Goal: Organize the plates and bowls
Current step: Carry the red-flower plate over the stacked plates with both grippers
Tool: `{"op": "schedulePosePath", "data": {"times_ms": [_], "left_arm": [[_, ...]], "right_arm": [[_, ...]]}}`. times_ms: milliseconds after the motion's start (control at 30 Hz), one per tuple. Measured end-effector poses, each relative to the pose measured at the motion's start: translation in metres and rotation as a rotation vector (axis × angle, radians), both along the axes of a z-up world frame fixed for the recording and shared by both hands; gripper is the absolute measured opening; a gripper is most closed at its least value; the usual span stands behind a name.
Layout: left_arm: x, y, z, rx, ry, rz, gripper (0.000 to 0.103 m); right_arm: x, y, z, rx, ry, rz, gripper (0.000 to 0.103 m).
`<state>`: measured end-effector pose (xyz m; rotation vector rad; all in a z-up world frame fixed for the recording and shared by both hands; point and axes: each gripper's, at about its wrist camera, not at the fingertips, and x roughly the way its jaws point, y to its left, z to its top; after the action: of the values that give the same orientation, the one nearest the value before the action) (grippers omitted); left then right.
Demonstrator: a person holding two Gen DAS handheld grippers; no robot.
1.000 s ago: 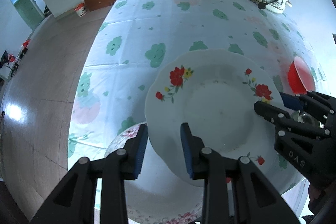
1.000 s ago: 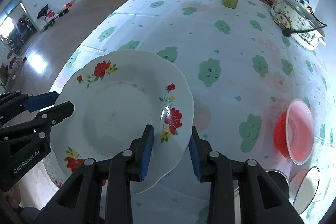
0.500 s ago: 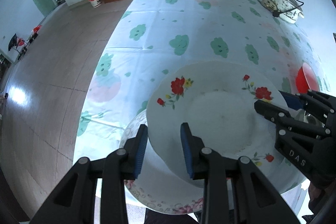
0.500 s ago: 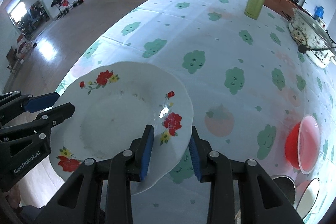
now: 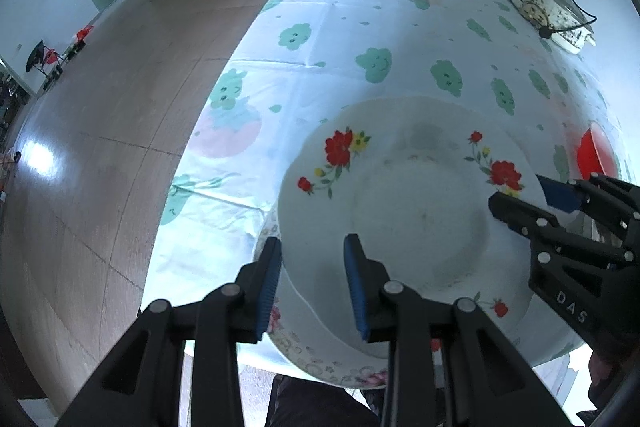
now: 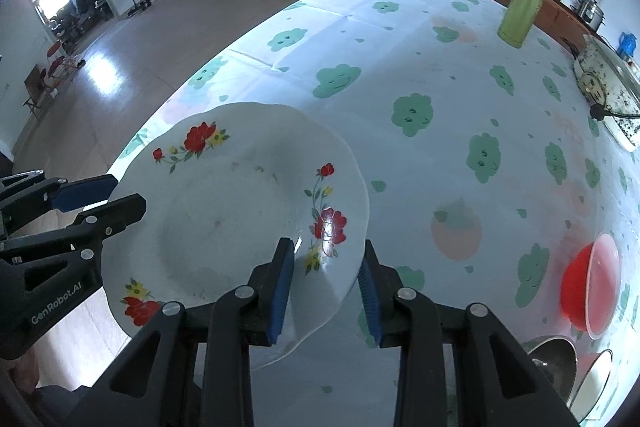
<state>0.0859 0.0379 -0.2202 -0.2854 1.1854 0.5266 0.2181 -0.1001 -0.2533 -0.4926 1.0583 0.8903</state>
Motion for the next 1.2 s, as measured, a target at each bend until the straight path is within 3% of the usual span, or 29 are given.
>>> {"op": "schedulePosePath", "data": {"times_ms": [1200], "left_arm": [[-0.013,0.003,-0.002,-0.013,0.013,0.015,0.030]], "right_arm": [[-0.013,0.005,-0.003,-0.001,0.007,0.033,0.034]]}}
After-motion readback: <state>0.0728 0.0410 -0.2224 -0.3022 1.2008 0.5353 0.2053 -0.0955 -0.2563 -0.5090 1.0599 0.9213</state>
